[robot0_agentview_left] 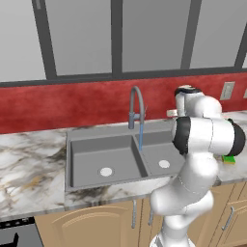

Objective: Soak the sponge with water for a few seconds and then drop it inside the sink.

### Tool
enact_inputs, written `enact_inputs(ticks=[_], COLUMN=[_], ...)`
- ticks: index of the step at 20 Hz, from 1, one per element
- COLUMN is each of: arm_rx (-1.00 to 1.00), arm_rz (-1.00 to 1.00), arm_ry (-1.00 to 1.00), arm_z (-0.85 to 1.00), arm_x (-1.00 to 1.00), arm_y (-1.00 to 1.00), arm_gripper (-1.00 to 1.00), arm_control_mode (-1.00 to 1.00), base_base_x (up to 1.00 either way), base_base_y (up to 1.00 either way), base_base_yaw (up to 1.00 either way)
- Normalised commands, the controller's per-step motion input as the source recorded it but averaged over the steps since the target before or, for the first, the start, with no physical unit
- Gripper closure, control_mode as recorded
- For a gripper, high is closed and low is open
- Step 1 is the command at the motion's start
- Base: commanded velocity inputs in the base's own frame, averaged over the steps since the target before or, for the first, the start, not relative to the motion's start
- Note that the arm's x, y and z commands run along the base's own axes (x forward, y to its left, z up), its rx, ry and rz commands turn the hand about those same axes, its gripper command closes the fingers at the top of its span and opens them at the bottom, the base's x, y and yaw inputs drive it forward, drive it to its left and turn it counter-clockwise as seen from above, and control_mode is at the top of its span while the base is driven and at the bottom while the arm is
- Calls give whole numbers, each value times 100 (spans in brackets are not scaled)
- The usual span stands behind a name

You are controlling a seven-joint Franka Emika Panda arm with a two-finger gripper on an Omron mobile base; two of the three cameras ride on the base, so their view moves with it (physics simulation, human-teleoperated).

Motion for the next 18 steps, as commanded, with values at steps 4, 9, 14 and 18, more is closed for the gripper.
enact_inputs(ticks=[4,9,14,18], arm_rx=[-2,0,0,0], arm_rz=[0,0,0,-1], arm_ry=[12,15,13,15], arm_z=[30,36,41,42], arm_x=[-64,-65,-62,-56], arm_y=[-8,-15,-16,-10], arm_gripper=[-100,-100,-100,-100], arm_control_mode=[-100,-100,-100,-100], base_base_x=[0,0,0,0], base_base_y=[0,0,0,0], base_base_yaw=[0,0,0,0])
